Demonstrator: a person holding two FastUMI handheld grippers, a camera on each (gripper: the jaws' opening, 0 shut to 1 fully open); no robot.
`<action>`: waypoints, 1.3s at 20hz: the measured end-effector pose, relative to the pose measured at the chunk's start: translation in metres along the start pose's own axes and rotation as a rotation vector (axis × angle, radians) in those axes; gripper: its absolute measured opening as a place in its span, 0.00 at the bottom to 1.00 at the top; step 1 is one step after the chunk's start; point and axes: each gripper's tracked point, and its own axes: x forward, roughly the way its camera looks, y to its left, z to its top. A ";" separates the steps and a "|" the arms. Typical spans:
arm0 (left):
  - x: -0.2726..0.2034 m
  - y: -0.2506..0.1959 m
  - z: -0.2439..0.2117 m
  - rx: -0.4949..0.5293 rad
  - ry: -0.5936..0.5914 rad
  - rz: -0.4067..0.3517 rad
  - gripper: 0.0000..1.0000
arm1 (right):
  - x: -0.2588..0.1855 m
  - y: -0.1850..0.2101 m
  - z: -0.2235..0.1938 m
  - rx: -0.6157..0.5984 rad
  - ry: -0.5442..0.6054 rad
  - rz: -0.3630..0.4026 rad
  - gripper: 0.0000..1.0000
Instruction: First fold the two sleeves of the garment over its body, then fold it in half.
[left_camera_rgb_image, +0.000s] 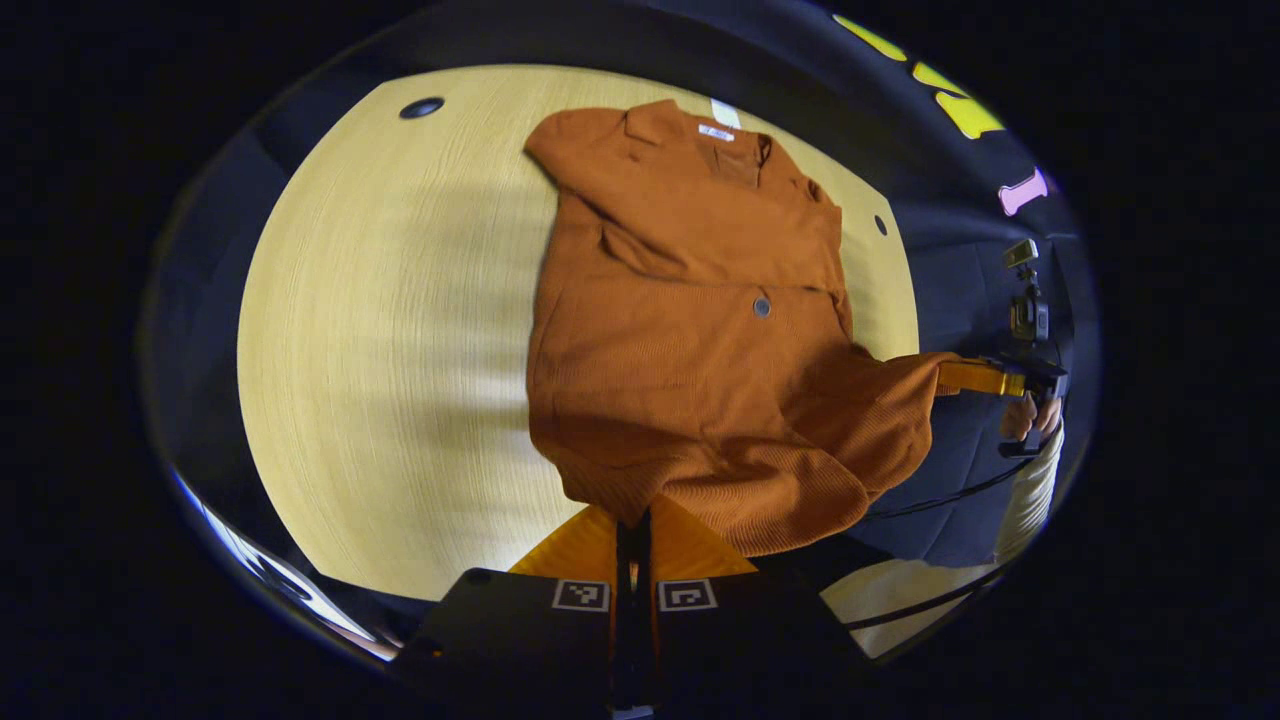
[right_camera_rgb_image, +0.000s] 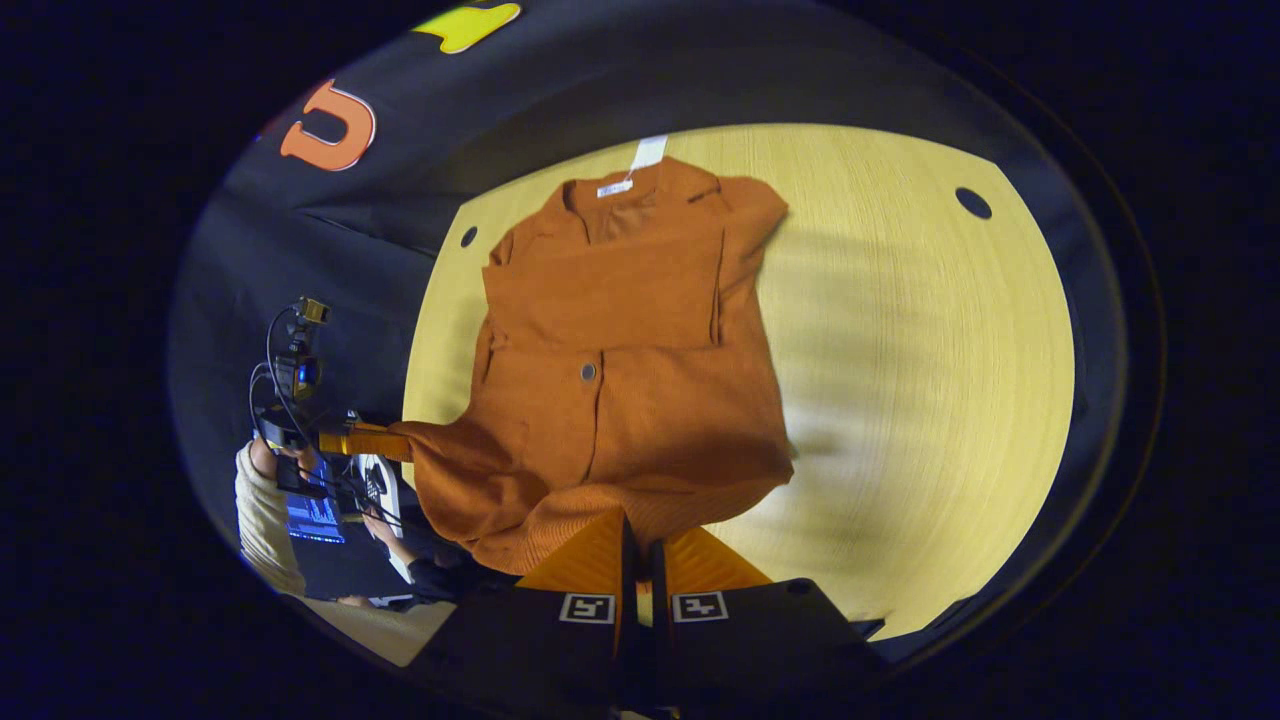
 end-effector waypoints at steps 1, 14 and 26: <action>-0.002 -0.002 0.018 -0.001 -0.012 0.001 0.04 | 0.000 0.001 0.017 -0.002 -0.017 -0.002 0.06; 0.030 0.044 0.254 -0.040 -0.222 0.099 0.04 | 0.092 -0.054 0.263 0.252 -0.299 0.028 0.06; 0.046 0.053 0.277 0.000 -0.417 -0.032 0.07 | 0.077 -0.089 0.273 0.532 -0.503 0.190 0.06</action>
